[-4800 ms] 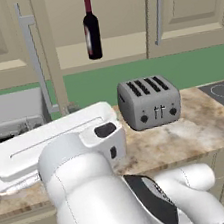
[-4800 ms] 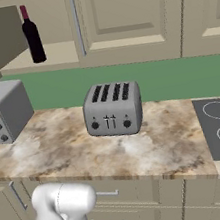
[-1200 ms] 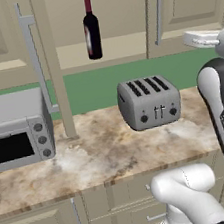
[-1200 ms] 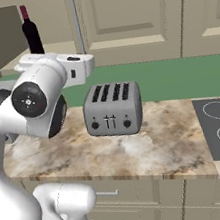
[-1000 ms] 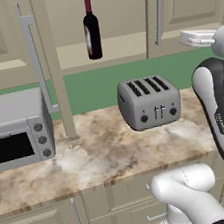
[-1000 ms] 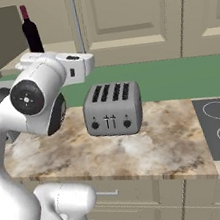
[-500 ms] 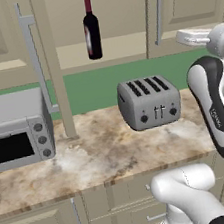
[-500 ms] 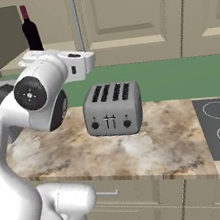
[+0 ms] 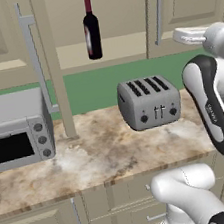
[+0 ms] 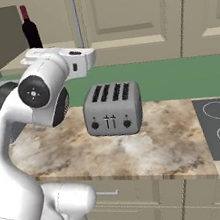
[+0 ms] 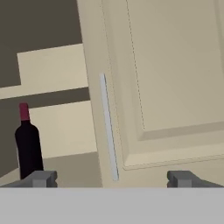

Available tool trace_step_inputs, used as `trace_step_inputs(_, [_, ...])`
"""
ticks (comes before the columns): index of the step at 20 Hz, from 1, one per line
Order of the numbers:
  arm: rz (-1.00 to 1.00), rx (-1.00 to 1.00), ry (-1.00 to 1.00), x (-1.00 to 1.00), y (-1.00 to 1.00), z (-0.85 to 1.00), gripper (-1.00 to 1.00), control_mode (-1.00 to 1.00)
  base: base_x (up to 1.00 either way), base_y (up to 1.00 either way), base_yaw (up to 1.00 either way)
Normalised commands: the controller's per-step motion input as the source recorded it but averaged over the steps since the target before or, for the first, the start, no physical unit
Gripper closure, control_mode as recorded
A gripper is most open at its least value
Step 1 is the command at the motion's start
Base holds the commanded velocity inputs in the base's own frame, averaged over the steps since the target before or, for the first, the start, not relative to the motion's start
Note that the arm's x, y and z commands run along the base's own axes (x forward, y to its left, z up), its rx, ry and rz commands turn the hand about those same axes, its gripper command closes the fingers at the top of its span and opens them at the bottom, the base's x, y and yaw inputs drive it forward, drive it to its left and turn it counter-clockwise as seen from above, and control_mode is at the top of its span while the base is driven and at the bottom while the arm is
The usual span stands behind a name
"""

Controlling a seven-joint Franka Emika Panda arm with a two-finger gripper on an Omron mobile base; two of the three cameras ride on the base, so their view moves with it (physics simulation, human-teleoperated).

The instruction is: Get the candle and the wine from the cabinet and move them to the dining counter.

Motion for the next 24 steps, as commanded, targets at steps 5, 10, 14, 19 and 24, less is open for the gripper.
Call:
trace_step_inputs(5, [0.00,-0.01,-0.06,0.17,0.03,-0.08,-1.00,-1.00,0.00,0.00,0.00])
trace_step_inputs(10, [0.00,0.00,-0.01,0.18,0.10,-0.11,-1.00,-1.00,0.00,0.00,0.00])
trace_step_inputs(14, [0.00,0.00,0.00,0.22,0.13,-0.08,-1.00,-1.00,0.00,0.00,0.00])
trace_step_inputs(19, [0.00,0.00,0.00,0.25,0.00,-0.01,-1.00,-1.00,0.00,0.00,0.00])
trace_step_inputs(24, [0.00,0.00,-0.04,0.28,0.00,0.00,-1.00,-1.00,0.00,0.00,0.00])
